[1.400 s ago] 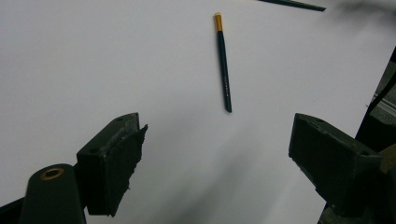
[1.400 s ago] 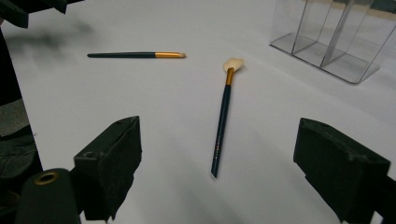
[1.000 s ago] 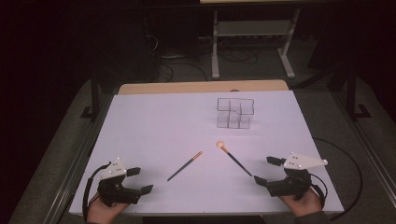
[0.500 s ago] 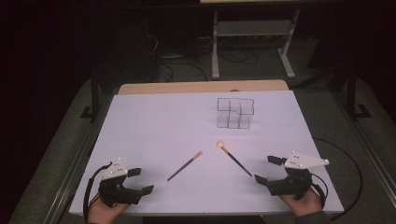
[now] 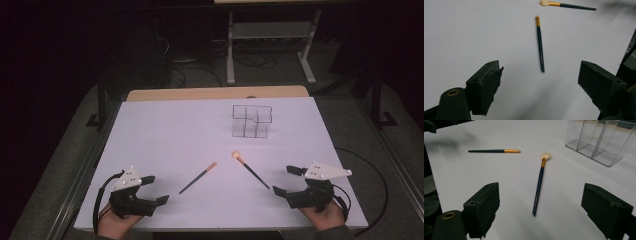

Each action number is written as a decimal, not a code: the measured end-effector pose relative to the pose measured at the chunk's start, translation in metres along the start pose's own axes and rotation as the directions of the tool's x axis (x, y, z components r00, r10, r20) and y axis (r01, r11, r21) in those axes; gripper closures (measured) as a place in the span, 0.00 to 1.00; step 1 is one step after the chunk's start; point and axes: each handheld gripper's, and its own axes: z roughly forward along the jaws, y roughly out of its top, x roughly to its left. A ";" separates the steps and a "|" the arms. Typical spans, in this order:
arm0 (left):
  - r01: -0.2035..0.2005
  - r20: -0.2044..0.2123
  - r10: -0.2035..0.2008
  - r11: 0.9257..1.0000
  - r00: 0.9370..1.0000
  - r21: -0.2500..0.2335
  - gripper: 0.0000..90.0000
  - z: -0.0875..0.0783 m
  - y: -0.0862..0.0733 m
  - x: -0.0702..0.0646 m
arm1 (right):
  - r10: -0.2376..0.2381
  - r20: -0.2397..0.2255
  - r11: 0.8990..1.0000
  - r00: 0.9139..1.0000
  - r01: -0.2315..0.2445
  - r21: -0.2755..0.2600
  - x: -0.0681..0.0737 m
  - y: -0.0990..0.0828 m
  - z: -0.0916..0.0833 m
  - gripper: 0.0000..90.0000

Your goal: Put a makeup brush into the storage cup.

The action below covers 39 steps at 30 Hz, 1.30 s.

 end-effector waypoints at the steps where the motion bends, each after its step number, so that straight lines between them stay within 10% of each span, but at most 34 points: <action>1: 0.004 -0.002 -0.004 1.000 1.000 0.001 0.19 0.000 0.001 0.000 | -0.003 -0.002 1.000 1.000 0.003 -0.001 0.000 0.000 0.000 0.16; 39: -0.045 0.017 0.044 0.998 0.999 0.037 0.23 0.027 0.044 0.000 | -0.015 -0.002 1.000 1.000 0.015 -0.011 0.000 0.002 -0.003 0.16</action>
